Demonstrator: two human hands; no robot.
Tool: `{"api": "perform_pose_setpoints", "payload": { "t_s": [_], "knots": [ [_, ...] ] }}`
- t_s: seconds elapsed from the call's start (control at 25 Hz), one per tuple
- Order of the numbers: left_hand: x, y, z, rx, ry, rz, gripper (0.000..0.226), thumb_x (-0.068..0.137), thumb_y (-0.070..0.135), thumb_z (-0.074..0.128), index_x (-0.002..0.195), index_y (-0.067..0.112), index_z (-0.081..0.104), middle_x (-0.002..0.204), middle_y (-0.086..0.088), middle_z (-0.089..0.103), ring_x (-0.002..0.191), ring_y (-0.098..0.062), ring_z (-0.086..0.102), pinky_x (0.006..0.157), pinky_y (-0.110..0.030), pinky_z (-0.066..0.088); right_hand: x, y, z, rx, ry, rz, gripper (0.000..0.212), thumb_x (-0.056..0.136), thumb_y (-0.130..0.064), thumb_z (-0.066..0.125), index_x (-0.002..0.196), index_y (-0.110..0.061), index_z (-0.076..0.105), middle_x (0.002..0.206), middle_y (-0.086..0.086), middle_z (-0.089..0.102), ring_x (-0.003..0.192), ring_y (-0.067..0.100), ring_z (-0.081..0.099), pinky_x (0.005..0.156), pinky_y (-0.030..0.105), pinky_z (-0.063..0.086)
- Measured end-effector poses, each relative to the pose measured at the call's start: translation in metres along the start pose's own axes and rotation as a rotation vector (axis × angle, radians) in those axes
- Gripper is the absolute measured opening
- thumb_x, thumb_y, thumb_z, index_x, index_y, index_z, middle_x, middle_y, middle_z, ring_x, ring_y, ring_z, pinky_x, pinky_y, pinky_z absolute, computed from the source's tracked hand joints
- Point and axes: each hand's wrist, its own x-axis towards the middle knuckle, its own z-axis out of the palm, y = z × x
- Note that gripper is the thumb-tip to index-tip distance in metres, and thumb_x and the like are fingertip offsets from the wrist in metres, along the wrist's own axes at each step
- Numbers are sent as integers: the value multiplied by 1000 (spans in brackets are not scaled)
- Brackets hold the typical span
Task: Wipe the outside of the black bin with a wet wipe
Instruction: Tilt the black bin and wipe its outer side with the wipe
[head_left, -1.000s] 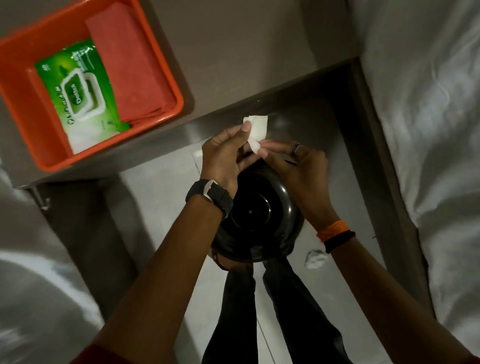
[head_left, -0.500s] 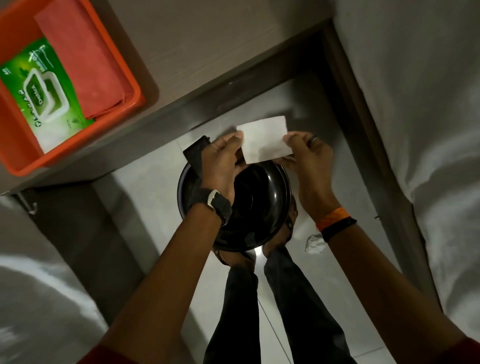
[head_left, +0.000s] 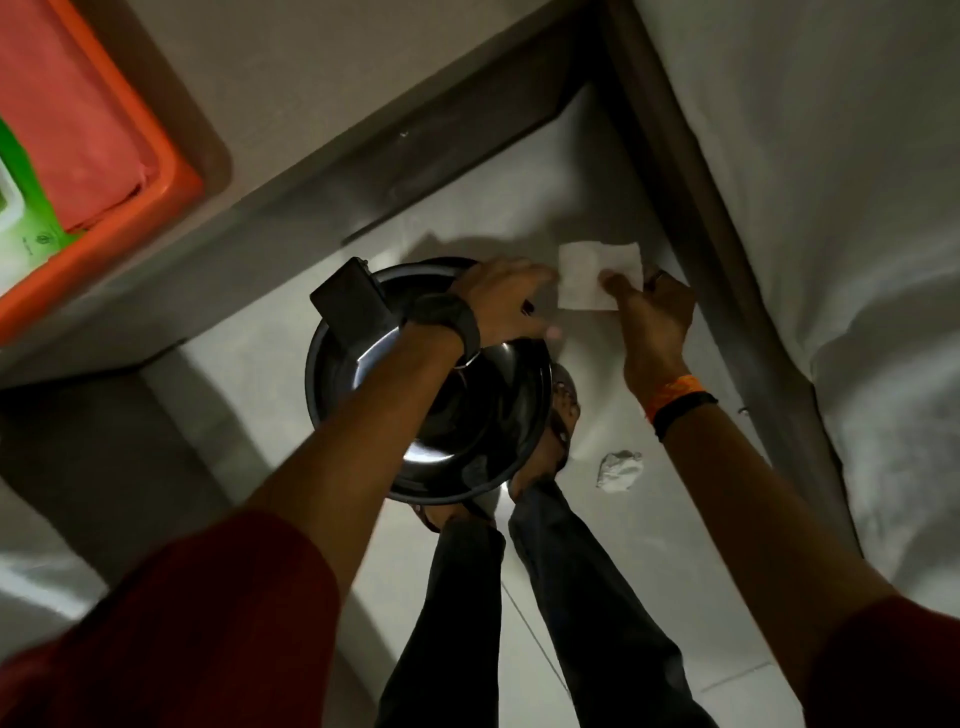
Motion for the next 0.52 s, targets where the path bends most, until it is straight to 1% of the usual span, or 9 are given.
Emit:
{"api": "perform_pose_setpoints", "payload": {
  "t_s": [0.04, 0.08, 0.16, 0.24, 0.28, 0.36, 0.44, 0.48, 0.52],
  "knots": [
    [9, 1, 2, 197, -178, 92, 89, 77, 61, 72, 150, 28, 32, 156, -4, 39, 141, -31, 37, 117, -45, 32, 10, 8, -6, -85, -12, -8, 8, 86, -17, 73, 91, -22, 70, 101, 2, 73, 103, 23, 71, 94, 44, 59],
    [15, 2, 4, 377, -297, 166, 100, 68, 71, 72, 150, 34, 28, 158, 0, 36, 141, -30, 36, 117, -48, 28, 18, 16, -11, -178, -26, -26, 13, 85, -18, 74, 97, -17, 70, 106, 6, 73, 105, 24, 70, 94, 42, 59],
    [22, 8, 5, 565, -426, 226, 102, 58, 81, 70, 145, 39, 36, 150, 0, 46, 136, -31, 36, 114, -54, 23, 25, 28, -15, -317, -34, -107, 24, 85, -19, 73, 106, -8, 68, 108, 8, 72, 104, 24, 70, 87, 31, 60],
    [16, 9, -1, 553, -468, 163, 92, 52, 83, 71, 128, 33, 57, 129, -3, 57, 129, -31, 38, 111, -57, 21, 18, 35, -12, -391, -32, -212, 26, 90, -18, 68, 114, -10, 68, 110, 2, 72, 104, 17, 69, 84, 19, 56],
    [9, 7, -6, 523, -465, 141, 83, 51, 81, 72, 115, 29, 65, 119, -2, 59, 125, -29, 39, 109, -57, 22, 11, 38, -9, -427, -34, -263, 27, 93, -20, 64, 118, -13, 68, 114, 1, 72, 105, 14, 68, 89, 19, 54],
    [-17, -7, -12, 410, -407, 159, 59, 56, 70, 80, 96, 27, 69, 106, 2, 56, 119, -27, 41, 102, -53, 27, -9, 45, 0, -414, -62, -321, 23, 97, -24, 57, 113, -16, 72, 109, 1, 76, 99, 14, 70, 95, 30, 54],
    [-55, -29, -16, 269, -339, 181, 36, 62, 52, 85, 85, 32, 68, 99, 9, 49, 112, -21, 41, 91, -40, 26, -31, 52, 13, -347, -113, -350, 18, 98, -20, 56, 97, -17, 74, 95, 0, 76, 86, 14, 71, 89, 36, 56],
    [-77, -42, -17, 215, -318, 171, 29, 64, 45, 87, 82, 32, 68, 97, 12, 46, 108, -16, 39, 84, -34, 21, -42, 54, 21, -349, -143, -401, 18, 97, -14, 57, 98, -12, 75, 101, 3, 77, 91, 19, 73, 92, 41, 57],
    [-98, -53, -18, 179, -305, 155, 26, 64, 39, 87, 80, 32, 68, 95, 16, 44, 104, -10, 35, 78, -31, 15, -52, 57, 29, -371, -200, -489, 22, 96, -9, 57, 111, -7, 73, 117, 4, 74, 106, 24, 71, 102, 42, 53]
  ]
}}
